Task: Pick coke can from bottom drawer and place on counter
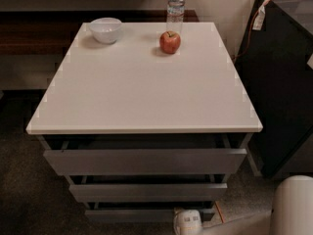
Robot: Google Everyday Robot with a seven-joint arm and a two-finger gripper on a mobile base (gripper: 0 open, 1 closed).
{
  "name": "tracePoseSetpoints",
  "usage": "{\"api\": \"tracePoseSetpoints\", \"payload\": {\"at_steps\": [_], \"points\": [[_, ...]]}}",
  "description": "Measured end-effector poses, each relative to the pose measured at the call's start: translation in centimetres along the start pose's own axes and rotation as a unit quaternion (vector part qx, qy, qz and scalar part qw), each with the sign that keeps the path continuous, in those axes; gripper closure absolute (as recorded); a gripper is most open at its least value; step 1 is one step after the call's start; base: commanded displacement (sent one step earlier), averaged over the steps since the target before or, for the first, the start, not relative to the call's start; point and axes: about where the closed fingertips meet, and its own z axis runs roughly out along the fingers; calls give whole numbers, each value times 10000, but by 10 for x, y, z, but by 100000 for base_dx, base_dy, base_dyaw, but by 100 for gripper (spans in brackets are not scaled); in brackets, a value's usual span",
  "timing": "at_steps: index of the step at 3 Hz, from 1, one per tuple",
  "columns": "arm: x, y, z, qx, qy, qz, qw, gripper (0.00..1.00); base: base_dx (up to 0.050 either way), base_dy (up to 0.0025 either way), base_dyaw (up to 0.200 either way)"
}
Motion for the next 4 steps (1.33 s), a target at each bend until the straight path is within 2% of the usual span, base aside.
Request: {"api": "tracePoseSetpoints", "payload": {"at_steps": [4], "points": [[0,0,-2,-1,-1,-1,10000,100,0,0,0]]}}
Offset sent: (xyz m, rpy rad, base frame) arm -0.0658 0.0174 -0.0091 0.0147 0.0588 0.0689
